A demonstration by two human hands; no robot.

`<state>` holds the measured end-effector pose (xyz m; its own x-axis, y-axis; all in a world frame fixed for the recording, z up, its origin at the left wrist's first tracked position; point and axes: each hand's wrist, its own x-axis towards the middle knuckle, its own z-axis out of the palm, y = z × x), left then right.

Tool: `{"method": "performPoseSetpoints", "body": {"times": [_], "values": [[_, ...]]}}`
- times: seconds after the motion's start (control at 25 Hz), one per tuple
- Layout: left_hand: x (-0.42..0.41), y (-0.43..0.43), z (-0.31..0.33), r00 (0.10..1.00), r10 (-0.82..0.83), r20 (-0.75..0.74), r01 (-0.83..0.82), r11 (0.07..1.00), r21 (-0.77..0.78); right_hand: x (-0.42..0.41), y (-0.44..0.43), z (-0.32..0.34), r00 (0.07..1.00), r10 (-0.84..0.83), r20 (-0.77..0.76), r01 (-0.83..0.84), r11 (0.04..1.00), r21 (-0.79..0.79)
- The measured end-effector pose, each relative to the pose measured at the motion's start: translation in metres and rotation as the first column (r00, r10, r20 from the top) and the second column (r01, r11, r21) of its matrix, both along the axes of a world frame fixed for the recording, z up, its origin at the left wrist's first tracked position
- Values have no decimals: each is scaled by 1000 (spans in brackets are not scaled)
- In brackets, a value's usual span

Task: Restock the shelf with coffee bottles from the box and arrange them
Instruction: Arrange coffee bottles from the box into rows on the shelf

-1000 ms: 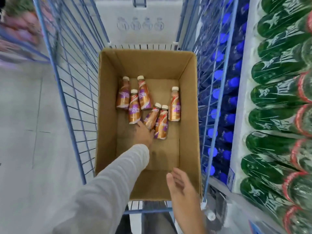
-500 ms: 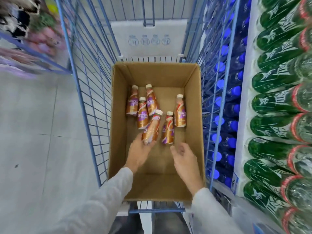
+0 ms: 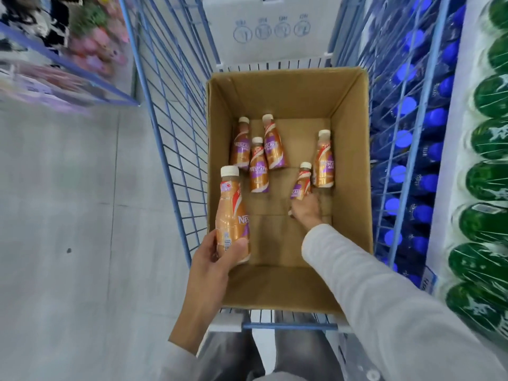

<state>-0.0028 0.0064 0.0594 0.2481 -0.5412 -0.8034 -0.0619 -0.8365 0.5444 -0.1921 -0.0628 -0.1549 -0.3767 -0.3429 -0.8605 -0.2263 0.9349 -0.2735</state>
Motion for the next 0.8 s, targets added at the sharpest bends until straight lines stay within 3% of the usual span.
{"method": "performPoseSetpoints", "body": {"times": [0.2, 0.32, 0.56, 0.8], "values": [[7, -8, 44, 996, -46, -72, 37, 993, -114, 2, 29, 103, 969, -66, 236, 112, 976, -186], [12, -9, 81, 980, -138, -146, 102, 968, -230, 16, 54, 191, 917, -176, 359, 285, 917, -280], [20, 20, 158, 904, -370, -214, 258, 872, -416, 39, 131, 340, 888, -317, 334, 452, 740, -499], [7, 60, 226, 730, -636, -250, 415, 704, -577, 40, 223, 427, 797, -501, 338, 587, 510, -629]]}}
